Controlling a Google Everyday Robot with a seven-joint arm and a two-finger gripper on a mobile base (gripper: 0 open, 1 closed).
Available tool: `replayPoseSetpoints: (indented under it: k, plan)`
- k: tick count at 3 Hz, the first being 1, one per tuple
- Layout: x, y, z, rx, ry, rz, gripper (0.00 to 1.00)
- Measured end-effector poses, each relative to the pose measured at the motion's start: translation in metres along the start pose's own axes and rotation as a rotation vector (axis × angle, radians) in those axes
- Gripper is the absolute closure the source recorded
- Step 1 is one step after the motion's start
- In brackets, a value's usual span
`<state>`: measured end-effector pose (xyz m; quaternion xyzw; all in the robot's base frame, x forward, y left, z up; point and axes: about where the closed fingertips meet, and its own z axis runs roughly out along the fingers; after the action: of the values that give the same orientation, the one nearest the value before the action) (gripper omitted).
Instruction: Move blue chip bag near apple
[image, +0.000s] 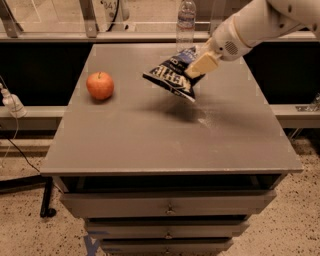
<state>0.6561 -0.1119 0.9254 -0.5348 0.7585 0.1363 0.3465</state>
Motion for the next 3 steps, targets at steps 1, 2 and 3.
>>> replayPoseSetpoints:
  k: [1, 2, 3]
  plan:
    - [-0.032, -0.010, 0.025, -0.012, -0.065, -0.060, 1.00]
    - [-0.051, -0.020, 0.051, -0.024, -0.115, -0.108, 1.00]
    - [-0.067, -0.026, 0.073, -0.032, -0.151, -0.145, 1.00]
